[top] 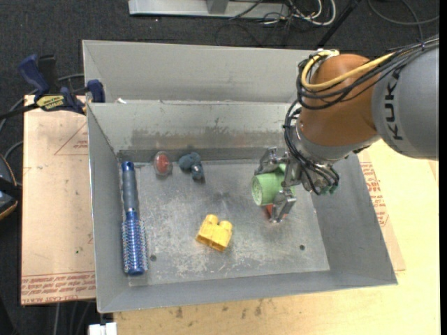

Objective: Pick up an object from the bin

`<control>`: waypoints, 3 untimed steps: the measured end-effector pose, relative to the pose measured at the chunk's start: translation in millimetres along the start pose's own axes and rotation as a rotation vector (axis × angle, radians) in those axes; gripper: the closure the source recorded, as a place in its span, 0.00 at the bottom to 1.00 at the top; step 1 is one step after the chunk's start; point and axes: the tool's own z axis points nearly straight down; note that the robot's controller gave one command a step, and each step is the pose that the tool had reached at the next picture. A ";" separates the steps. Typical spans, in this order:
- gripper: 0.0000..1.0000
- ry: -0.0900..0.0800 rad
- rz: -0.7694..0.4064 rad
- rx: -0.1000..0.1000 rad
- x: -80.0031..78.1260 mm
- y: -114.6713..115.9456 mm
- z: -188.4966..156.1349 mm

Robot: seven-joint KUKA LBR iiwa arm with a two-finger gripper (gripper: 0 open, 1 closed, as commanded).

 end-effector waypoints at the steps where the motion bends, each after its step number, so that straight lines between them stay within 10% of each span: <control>1: 1.00 0.012 -0.062 -0.002 -1.1 6.6 21.9; 3: 1.00 0.011 -0.064 -0.003 -11.7 19.8 38.8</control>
Offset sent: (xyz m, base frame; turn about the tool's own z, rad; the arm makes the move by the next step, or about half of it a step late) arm 0.0001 0.0062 -0.0208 -0.0644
